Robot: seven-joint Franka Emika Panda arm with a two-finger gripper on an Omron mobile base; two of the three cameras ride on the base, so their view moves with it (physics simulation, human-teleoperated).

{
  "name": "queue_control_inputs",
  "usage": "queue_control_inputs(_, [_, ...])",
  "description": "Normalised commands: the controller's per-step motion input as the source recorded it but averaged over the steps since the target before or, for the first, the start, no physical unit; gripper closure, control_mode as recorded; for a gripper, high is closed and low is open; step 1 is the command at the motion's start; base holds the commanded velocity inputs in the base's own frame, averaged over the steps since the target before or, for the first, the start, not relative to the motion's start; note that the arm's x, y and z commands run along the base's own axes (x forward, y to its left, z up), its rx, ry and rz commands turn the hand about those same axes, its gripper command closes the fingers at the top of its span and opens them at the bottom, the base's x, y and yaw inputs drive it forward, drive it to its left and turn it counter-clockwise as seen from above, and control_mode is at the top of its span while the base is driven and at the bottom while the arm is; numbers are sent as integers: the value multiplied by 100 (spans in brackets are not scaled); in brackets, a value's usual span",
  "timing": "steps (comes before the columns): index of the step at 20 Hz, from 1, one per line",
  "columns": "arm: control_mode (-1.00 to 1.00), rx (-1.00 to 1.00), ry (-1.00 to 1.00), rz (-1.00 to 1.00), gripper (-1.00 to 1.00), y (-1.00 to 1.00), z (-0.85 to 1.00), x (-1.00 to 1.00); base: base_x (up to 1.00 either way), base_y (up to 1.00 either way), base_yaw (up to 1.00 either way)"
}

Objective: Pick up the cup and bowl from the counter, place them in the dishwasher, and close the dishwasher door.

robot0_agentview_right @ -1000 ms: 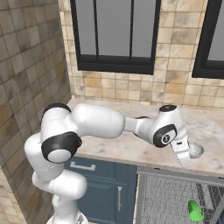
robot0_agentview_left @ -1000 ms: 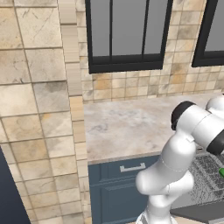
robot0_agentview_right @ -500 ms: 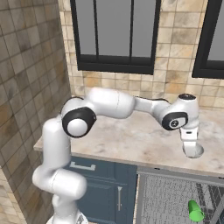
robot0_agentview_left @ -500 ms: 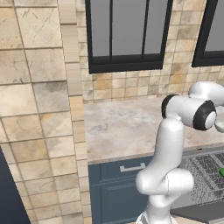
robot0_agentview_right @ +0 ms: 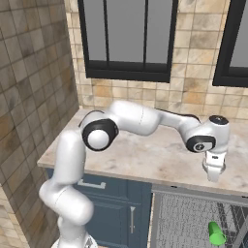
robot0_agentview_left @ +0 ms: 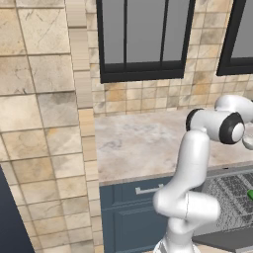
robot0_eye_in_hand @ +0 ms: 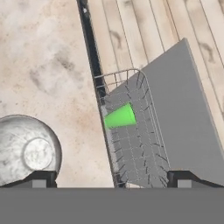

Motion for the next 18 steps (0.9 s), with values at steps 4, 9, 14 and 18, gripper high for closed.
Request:
queue_control_inputs(4, [-100,0,-11,0,-100,0,0,1,0,0,0])
queue_control_inputs(9, [-100,-1,-6,0,-100,0,-12,14,0,0,0])
queue_control_inputs(14, [-100,-2,-3,0,-100,0,-36,24,0,0,0])
queue_control_inputs(18, [-100,0,-4,0,-100,0,-20,18,0,0,0])
